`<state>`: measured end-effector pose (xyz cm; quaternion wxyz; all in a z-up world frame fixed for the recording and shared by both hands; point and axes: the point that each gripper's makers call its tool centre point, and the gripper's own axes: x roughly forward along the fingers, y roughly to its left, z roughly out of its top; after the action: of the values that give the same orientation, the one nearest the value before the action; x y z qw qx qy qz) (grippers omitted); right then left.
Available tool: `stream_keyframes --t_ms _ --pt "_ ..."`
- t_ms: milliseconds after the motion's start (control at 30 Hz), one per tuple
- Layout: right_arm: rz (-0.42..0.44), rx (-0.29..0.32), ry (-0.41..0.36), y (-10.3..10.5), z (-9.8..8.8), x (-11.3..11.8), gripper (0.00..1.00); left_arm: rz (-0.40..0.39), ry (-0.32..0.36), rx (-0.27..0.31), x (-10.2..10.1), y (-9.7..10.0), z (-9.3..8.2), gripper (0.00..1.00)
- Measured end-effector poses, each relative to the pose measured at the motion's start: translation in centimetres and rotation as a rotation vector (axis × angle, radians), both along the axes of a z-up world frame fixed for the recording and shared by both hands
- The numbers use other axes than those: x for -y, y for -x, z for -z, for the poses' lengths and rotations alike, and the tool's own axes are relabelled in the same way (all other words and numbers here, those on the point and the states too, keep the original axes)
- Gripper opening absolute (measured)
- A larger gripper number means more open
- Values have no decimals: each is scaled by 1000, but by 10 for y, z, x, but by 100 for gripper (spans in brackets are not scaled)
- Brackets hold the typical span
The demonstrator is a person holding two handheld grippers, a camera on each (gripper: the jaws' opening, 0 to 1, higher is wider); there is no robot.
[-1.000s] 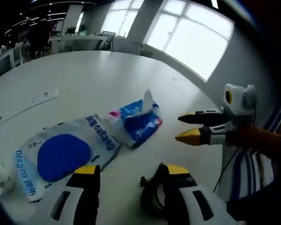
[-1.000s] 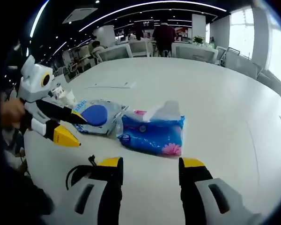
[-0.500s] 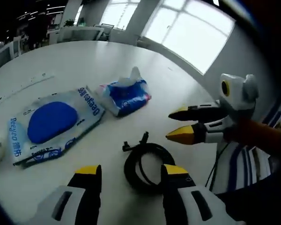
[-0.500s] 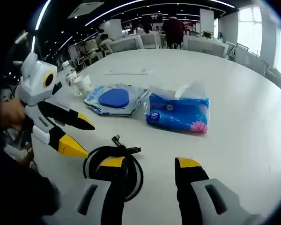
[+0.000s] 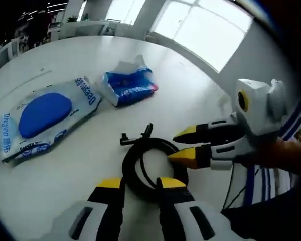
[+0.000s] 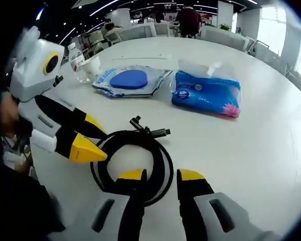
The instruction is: Arrange the tabletop items into an orderly group along one side of the table until the central work area is clear of visible clutter.
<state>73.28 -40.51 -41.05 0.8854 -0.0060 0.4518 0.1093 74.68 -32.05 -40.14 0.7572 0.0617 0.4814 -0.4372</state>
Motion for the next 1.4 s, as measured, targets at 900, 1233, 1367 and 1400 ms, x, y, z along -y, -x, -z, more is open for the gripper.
stream_keyframes --t_ms 900,1233,1367,1400 --pt "206 -19 -70 10 -8 2 3 -123 64 -103 -7 3 -13 2" --pt "220 23 -67 -6 -26 2 3 -143 106 -84 -6 -7 -34 1" --pt "221 25 -67 -15 -31 3 3 -152 114 -83 -4 -17 -38 1" --pt "220 17 -70 -17 -32 3 3 -152 113 -82 -3 -20 -37 1"
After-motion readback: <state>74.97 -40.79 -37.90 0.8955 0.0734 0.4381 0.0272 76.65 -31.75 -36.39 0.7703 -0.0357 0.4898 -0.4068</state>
